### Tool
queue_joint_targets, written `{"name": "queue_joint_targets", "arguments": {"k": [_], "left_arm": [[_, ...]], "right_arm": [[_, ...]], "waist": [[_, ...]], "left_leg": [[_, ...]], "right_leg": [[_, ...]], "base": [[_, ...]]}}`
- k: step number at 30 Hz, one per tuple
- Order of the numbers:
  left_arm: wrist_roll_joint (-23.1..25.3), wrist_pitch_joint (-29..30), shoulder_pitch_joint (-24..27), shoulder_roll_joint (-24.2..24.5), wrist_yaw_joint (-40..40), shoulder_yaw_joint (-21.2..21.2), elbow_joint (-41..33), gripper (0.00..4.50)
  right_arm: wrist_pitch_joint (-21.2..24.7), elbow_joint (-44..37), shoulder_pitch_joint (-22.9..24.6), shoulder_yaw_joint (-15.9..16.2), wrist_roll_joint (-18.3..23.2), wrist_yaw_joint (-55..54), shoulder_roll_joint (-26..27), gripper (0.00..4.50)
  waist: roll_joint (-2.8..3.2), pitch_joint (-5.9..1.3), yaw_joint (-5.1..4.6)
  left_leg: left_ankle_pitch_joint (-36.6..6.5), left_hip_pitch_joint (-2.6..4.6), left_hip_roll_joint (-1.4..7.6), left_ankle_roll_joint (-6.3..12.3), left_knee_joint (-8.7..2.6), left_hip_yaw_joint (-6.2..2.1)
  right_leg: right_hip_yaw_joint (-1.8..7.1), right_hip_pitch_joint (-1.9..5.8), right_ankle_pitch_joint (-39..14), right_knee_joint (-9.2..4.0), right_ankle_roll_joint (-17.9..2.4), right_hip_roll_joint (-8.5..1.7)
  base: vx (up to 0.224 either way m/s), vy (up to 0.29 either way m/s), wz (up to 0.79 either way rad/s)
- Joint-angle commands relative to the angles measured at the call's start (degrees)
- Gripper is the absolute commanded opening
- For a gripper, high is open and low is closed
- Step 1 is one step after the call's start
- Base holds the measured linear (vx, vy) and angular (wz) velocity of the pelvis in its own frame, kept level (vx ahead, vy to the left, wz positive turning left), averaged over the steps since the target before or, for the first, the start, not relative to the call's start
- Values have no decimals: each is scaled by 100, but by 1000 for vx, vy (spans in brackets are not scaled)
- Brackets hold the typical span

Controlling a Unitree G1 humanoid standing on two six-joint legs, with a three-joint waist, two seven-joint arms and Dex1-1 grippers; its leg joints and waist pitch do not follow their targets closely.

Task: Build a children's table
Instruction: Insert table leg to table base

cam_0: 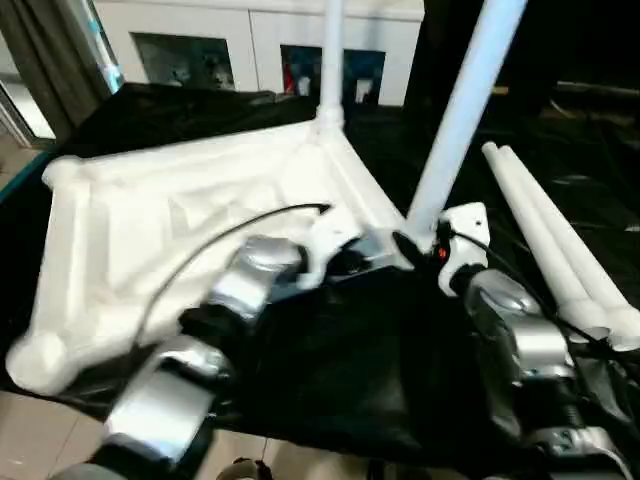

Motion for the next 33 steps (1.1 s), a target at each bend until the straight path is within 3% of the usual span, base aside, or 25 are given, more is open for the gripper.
{"name": "queue_joint_targets", "arguments": {"k": [1,3,7,10,11,12,15,16,20,21,23,25,28,30,33], "left_arm": [[-82,-219,-82,-303,-63,-59,-60,0],[-70,-304,-55,-286,-204,-111,-79,0],[-69,-543,-91,-268,-283,-93,48,0],[-25,-682,-222,-335,177,43,253,0],[-15,-759,-299,-375,433,125,354,0],[-43,-890,-397,-447,749,275,476,0],[-146,-1040,-497,-509,955,473,537,0],[-185,-1034,-528,-513,964,523,523,28],[-329,-1010,-611,-486,922,680,451,58],[-350,-1045,-603,-393,937,739,356,69],[-342,-987,-569,-175,959,826,156,82],[-289,-932,-551,-34,1014,868,61,99],[-45,-531,-415,634,1177,963,-243,116],[197,-248,-288,1200,1348,1032,-415,134],[359,40,-150,1699,1473,1134,-637,152]], "right_arm": [[132,244,169,402,-20,183,234,328],[99,207,168,349,3,165,245,344],[-23,30,198,267,-202,-92,145,383],[62,-441,336,154,-220,-260,35,383],[131,-715,430,63,-178,-311,-1,383],[244,-1072,572,-64,-102,-375,-35,383],[415,-1538,793,-181,-26,-409,-48,383],[443,-1689,876,-194,-38,-416,-65,386],[539,-2132,1112,-175,-15,-383,-100,386],[621,-2300,1199,-100,36,-303,-108,386],[778,-2400,1262,65,97,-82,-168,386],[890,-2331,1250,195,75,55,-224,386],[932,-2110,1165,355,-67,107,-264,386],[897,-1918,1058,394,-113,102,-225,386],[958,-1780,957,442,-97,145,-206,386]], "waist": [[-66,-371,-22],[-32,-374,-16],[-49,-392,-3],[-93,-403,28],[-83,-393,34],[-112,-408,58],[-106,-468,74],[-109,-492,52],[-100,-525,60],[-44,-520,62],[-74,-496,55],[-26,-473,38],[-4,-456,16],[6,-465,-4],[33,-486,2]], "left_leg": [[-1742,119,133,178,-453,-88],[-1681,113,143,200,-461,-91],[-1544,115,146,247,-446,-80],[-1468,140,152,305,-434,-60],[-1445,137,152,321,-435,-59],[-1368,125,155,354,-432,-62],[-968,40,149,488,-406,-88],[-804,35,143,599,-376,-86],[-348,11,129,934,-308,-59],[-390,3,139,984,-307,-68],[-569,6,148,940,-323,-66],[-830,13,150,825,-345,-75],[-1122,56,153,518,-375,-73],[-1047,35,145,402,-385,-94],[-922,98,172,320,-372,-93]], "right_leg": [[104,243,-2091,-471,-960,-220],[103,249,-1930,-458,-991,-217],[105,255,-1645,-425,-1112,-221],[113,244,-1635,-428,-1080,-218],[119,238,-1623,-429,-1072,-212],[112,266,-1584,-413,-1042,-213],[89,326,-1082,-339,-1022,-231],[87,322,-722,-293,-1124,-236],[70,323,199,-202,-1447,-230],[57,329,133,-212,-1505,-243],[49,337,-174,-237,-1484,-246],[42,340,-604,-275,-1427,-242],[50,298,-1087,-322,-1285,-215],[43,323,-1024,-286,-1227,-208],[54,290,-660,-231,-1317,-205]], "base": [[0,0,0],[0,0,0],[0,0,0],[0,0,0],[0,0,0],[0,0,0],[0,0,0],[0,0,0],[0,0,0],[0,0,0],[0,0,0],[0,0,0],[0,0,0],[0,0,0],[0,0,0]]}}
